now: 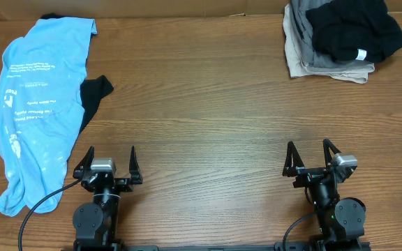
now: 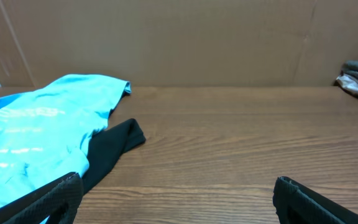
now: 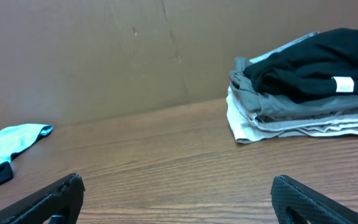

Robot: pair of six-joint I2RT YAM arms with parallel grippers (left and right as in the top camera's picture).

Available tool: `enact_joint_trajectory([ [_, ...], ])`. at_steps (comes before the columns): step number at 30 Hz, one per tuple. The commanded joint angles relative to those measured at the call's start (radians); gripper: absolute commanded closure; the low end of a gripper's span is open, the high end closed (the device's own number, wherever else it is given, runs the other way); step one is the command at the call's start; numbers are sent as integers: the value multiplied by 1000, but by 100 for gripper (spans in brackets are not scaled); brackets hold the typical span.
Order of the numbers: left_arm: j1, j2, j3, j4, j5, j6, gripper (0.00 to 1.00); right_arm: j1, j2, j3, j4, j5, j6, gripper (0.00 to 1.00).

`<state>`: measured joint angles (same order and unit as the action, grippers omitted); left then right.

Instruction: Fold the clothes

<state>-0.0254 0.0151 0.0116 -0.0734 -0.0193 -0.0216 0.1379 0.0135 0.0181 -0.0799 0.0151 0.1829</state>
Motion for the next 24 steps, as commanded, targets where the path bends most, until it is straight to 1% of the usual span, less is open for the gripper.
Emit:
enact_joint_trajectory([
  [1, 5, -10, -7, 13, -7, 21, 0, -3, -10, -10, -3, 8, -1, 0],
  [4, 5, -10, -7, 68, 31, 14, 0, -3, -11, -10, -2, -1, 5, 0],
  [7, 5, -10, -6, 203, 129, -13, 0, -3, -11, -10, 3, -21, 52, 0],
  [9, 5, -10, 13, 231, 150, -31, 0, -3, -11, -10, 17, -49, 64, 0],
  [11, 5, -10, 55, 185, 151, -53, 0, -3, -11, -10, 52, -110, 64, 0],
  [13, 5, 0, 114, 90, 150, -53, 0, -3, -10, -1, 84, -162, 65, 0],
  [16, 5, 61, 214, -25, 151, -37, 0, -3, -8, 43, 82, -195, 65, 0],
  [20, 5, 225, 361, -58, 151, -19, 0, -3, 43, 142, 80, -201, 65, 0],
  [24, 5, 451, 573, -116, 152, -19, 0, -3, 179, 307, 1, -217, 64, 0],
])
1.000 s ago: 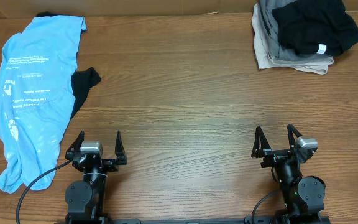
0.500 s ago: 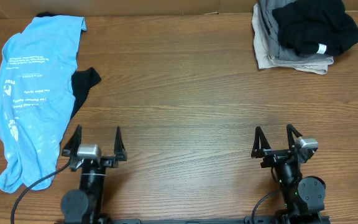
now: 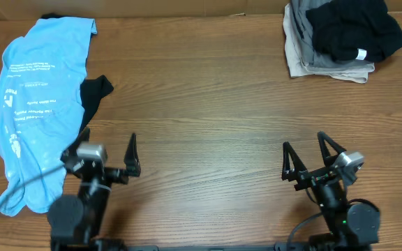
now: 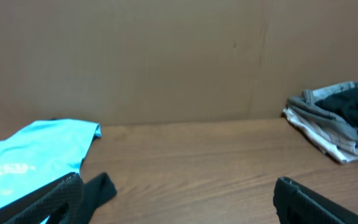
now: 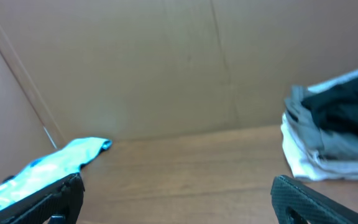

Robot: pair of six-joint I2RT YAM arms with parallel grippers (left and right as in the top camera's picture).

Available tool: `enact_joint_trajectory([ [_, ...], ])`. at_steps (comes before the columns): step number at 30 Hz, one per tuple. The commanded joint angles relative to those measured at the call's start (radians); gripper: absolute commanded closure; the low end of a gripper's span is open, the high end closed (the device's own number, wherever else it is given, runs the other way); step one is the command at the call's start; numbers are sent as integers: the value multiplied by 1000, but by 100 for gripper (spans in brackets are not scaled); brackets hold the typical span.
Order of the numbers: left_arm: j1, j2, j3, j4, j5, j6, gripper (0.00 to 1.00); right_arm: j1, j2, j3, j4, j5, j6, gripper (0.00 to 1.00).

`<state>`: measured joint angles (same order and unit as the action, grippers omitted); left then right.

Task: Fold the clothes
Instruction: 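Reach both grippers forward toward the crumpled light-blue T-shirt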

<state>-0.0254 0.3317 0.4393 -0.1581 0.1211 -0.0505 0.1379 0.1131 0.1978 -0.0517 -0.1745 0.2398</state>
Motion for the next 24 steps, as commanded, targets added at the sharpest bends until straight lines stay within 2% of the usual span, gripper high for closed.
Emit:
enact_joint_trajectory([
  [1, 5, 204, 220, -70, 12, 10, 0, -3, 124, 174, -57, -31, 7, 0],
  [5, 5, 436, 500, -265, 42, 33, 0, -3, 328, 383, -184, -54, -1, 0],
  [8, 5, 619, 743, -476, 41, 33, 0, -3, 494, 556, -302, -64, -6, 0],
  [13, 5, 887, 1071, -782, 41, 46, 0, -3, 828, 900, -603, -64, -60, 0],
  [18, 5, 1024, 1147, -842, 37, 51, 0, -3, 1123, 1160, -804, -69, -80, 0],
  [21, 7, 1082, 1147, -838, 14, 55, 0, -3, 1228, 1196, -807, -115, -80, 0],
  [24, 18, 1132, 1147, -833, -89, 70, 0, -3, 1297, 1196, -816, -161, -81, 0],
])
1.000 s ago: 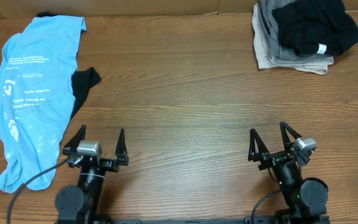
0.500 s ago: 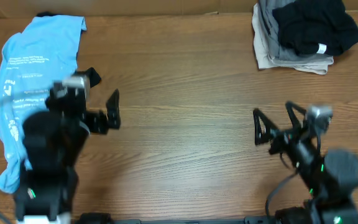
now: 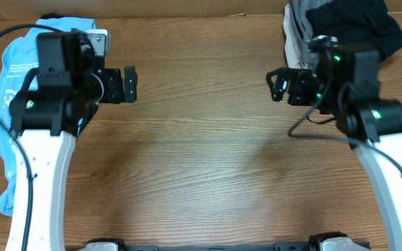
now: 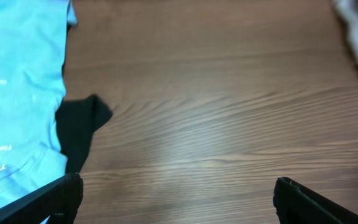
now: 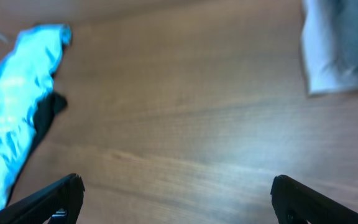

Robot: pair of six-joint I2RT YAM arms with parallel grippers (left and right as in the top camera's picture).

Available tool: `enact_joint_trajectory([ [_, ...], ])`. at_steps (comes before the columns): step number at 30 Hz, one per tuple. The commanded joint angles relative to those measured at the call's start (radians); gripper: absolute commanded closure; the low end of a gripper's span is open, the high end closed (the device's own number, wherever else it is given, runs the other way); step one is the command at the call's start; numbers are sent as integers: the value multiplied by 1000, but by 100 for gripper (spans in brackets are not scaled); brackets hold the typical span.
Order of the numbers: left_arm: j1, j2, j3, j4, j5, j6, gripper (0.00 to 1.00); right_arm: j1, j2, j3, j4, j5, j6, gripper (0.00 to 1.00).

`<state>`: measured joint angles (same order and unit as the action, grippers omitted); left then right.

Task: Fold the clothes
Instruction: 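Reach both grippers forward toward the crumpled light-blue T-shirt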

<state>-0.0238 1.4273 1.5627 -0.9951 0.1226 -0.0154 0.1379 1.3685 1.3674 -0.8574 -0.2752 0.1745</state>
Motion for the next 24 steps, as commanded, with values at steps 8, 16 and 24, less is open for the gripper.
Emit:
enact_joint_trajectory([
  [8, 240, 202, 24, -7, -156, -8, 13, -3, 123, 26, -43, -60, -46, 0],
  [16, 443, 371, 24, 5, -159, 74, 16, -3, 123, 26, -65, -60, -52, 0],
  [24, 564, 554, 24, 77, -155, 151, 11, -3, 123, 26, -74, -60, -52, 0],
])
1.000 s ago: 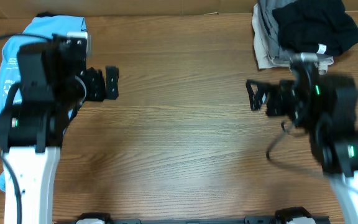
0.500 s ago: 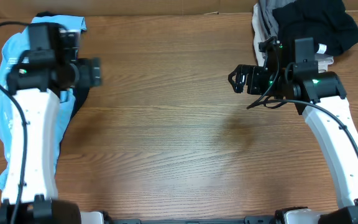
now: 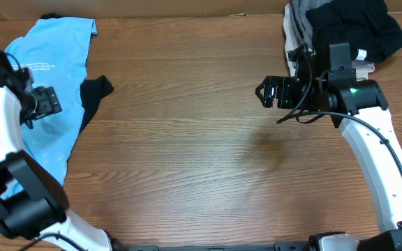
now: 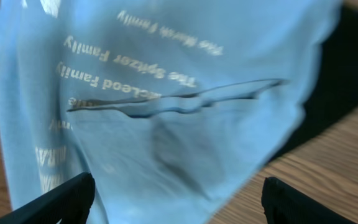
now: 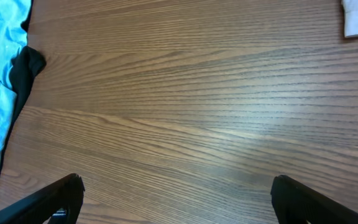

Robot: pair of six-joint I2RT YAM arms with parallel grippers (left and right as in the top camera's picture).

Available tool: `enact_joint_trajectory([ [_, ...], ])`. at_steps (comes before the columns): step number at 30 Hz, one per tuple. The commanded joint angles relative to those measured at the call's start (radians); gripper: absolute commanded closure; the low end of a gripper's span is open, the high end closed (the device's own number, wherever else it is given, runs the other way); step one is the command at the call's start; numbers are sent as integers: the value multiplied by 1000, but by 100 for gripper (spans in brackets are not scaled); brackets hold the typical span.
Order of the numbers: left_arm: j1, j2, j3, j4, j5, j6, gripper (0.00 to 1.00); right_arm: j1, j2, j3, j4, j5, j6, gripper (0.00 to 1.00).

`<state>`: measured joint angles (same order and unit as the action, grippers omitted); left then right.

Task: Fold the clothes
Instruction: 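Reach both grippers forward toward the crumpled light-blue T-shirt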

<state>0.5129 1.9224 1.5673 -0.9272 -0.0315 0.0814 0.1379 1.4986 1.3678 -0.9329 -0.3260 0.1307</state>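
Observation:
A crumpled light blue T-shirt (image 3: 44, 90) with white lettering lies at the table's left, filling the left wrist view (image 4: 166, 112). A black garment (image 3: 95, 94) sticks out from under its right side (image 4: 353, 62). My left gripper (image 3: 39, 104) hangs open just above the blue shirt, fingers (image 4: 55, 202) apart with nothing between them. My right gripper (image 3: 265, 93) is open over bare wood right of the middle, its fingers (image 5: 48, 202) wide apart. In the right wrist view the blue shirt and black garment (image 5: 25, 71) sit far left.
A stack of folded clothes (image 3: 333, 35), grey and white with a black piece on top, sits at the back right corner; its white edge shows in the right wrist view. The brown wooden table (image 3: 187, 153) stretches between shirt and stack.
My left gripper has moved left from over bare wood beside the black garment to over the blue shirt. My right gripper has shifted slightly left and sits lower over the table. Both are still open.
Both arms first stood folded at the table's front edge, grippers open and facing the back wall. Then they had risen a little. Then both reached over the far half of the table. Now the left is over the blue shirt, the right over bare wood.

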Motion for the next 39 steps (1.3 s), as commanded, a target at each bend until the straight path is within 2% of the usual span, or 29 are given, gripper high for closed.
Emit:
enact_joint_trajectory([
  [1, 35, 80, 19, 14, -1, 54, 11, -3, -7, 26, 2, -9, -8, 0],
  [9, 50, 160, 19, 68, 0, 75, 11, -3, -7, 26, -2, -9, -8, 0],
  [14, 49, 162, 19, 92, -1, 75, 20, -3, -6, 26, -1, -9, -8, 0],
  [17, 49, 162, 19, 95, -1, 73, 34, -3, -5, 26, 0, -9, -8, 1],
  [21, 49, 163, 19, 95, 3, 68, 64, -3, -5, 26, 0, -9, -8, 3],
  [23, 49, 163, 19, 93, 16, 63, 70, -3, -5, 26, -1, -9, -8, 5],
  [24, 49, 163, 19, 91, 29, 60, 76, -3, -5, 26, -1, -9, -8, 5],
  [26, 48, 163, 19, 85, 53, 60, 95, -3, -5, 26, 0, -9, -8, 6],
  [30, 39, 155, 39, 30, 93, -43, 96, -3, -5, 26, 2, -9, -8, 8],
  [32, 27, 152, 82, -26, 158, -71, 96, -3, -5, 26, 8, -9, -8, 10],
  [39, -78, 142, 350, -270, 393, -127, 96, -3, -5, 26, 29, -37, 0, 21],
])
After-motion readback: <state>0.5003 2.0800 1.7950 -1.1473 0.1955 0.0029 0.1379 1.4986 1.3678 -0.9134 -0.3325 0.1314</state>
